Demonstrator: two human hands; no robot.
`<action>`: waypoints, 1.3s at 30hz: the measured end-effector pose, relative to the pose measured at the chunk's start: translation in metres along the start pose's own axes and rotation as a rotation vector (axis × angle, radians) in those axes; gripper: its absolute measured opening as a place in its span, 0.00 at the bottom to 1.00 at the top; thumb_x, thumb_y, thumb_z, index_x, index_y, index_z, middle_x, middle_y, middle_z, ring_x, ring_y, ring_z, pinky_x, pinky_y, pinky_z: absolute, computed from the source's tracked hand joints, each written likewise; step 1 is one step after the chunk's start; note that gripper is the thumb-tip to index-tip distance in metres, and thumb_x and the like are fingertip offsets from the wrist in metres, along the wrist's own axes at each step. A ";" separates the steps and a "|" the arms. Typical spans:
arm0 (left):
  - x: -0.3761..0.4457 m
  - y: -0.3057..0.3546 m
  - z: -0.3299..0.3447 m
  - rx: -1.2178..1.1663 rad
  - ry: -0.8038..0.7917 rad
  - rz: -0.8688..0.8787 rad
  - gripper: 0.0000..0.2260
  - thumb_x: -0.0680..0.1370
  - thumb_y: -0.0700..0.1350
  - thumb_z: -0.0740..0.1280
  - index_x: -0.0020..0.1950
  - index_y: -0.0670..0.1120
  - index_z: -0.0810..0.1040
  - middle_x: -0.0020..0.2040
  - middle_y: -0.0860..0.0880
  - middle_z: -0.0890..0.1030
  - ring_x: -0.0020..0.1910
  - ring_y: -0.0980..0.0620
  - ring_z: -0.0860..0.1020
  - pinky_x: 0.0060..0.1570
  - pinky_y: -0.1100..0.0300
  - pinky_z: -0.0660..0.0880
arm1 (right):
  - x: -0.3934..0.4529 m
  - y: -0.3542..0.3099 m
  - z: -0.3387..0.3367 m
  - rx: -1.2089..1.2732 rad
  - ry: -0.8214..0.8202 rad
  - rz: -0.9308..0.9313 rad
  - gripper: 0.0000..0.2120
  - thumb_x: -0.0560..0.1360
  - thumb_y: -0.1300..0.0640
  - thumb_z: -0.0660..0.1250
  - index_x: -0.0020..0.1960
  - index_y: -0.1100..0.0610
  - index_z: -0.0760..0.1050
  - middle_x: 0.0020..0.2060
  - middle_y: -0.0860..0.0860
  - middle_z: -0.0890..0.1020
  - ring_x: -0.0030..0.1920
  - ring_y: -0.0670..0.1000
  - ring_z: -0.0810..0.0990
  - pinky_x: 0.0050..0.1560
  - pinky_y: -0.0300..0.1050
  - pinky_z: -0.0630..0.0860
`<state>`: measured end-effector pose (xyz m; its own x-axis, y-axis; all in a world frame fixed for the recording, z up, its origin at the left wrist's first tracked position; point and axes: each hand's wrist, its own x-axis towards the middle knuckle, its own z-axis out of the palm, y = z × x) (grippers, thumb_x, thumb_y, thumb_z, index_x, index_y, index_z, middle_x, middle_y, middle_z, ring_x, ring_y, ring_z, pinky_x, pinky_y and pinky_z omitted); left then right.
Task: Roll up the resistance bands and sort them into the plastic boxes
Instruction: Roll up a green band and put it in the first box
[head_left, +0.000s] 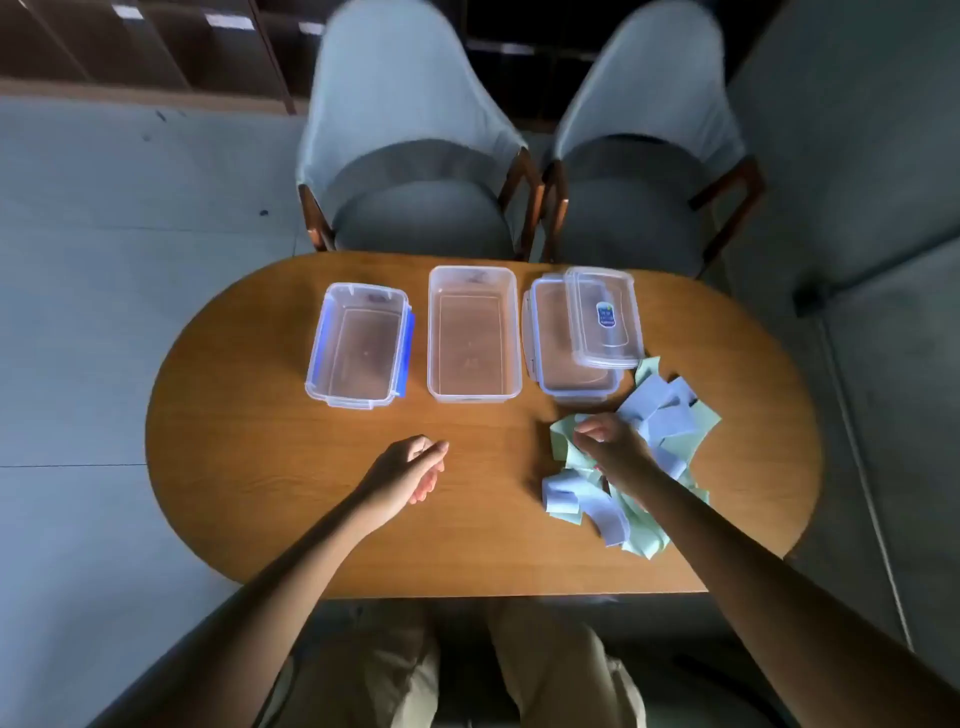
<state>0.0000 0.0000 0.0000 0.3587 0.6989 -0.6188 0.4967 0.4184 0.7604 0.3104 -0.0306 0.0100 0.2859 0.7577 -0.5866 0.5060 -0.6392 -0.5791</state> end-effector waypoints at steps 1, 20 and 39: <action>0.004 -0.005 0.000 0.034 -0.007 0.009 0.20 0.82 0.59 0.61 0.47 0.41 0.76 0.32 0.49 0.78 0.31 0.52 0.75 0.34 0.60 0.73 | 0.007 0.004 0.005 -0.033 0.002 -0.025 0.04 0.76 0.56 0.71 0.50 0.49 0.78 0.47 0.47 0.84 0.53 0.52 0.82 0.54 0.46 0.76; 0.124 -0.139 0.061 0.403 0.368 0.699 0.17 0.82 0.61 0.60 0.38 0.53 0.69 0.27 0.56 0.67 0.25 0.56 0.69 0.28 0.58 0.69 | 0.086 0.060 0.067 -0.758 0.196 -0.249 0.15 0.75 0.49 0.73 0.57 0.54 0.78 0.49 0.53 0.83 0.48 0.58 0.83 0.44 0.50 0.82; 0.087 -0.186 0.084 0.619 0.725 0.849 0.12 0.76 0.45 0.71 0.38 0.51 0.70 0.34 0.57 0.72 0.37 0.54 0.69 0.37 0.55 0.68 | 0.005 0.051 0.048 -0.126 0.648 -0.512 0.04 0.75 0.59 0.68 0.43 0.54 0.81 0.36 0.49 0.83 0.33 0.50 0.75 0.33 0.39 0.70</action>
<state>0.0049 -0.0655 -0.2122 0.3286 0.8498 0.4122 0.6778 -0.5161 0.5236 0.2984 -0.0661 -0.0495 0.3882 0.9005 0.1961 0.7769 -0.2053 -0.5952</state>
